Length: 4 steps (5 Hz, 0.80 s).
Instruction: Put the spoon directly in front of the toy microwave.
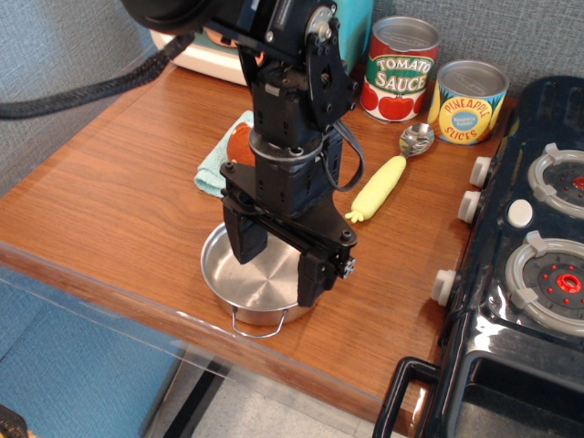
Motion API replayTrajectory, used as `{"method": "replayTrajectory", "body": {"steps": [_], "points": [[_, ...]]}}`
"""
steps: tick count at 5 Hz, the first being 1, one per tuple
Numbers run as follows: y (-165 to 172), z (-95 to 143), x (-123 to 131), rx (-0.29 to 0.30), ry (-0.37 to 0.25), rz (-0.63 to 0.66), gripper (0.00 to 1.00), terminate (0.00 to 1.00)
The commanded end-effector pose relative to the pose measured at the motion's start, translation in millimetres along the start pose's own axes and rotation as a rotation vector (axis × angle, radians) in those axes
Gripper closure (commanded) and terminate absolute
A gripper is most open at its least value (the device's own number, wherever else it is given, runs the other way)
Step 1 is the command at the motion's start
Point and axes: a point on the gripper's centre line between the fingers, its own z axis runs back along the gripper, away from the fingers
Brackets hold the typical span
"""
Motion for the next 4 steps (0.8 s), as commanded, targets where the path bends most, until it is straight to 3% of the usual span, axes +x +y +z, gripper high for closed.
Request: {"method": "replayTrajectory", "body": {"steps": [1, 3, 4], "points": [[0, 0, 0, 0.0, 0.0, 0.0, 0.0, 0.0], [2, 5, 59, 0.089, -0.024, 0.008, 0.0, 0.0], [4, 10, 95, 0.093, -0.065, 0.021, 0.0, 0.0]]}}
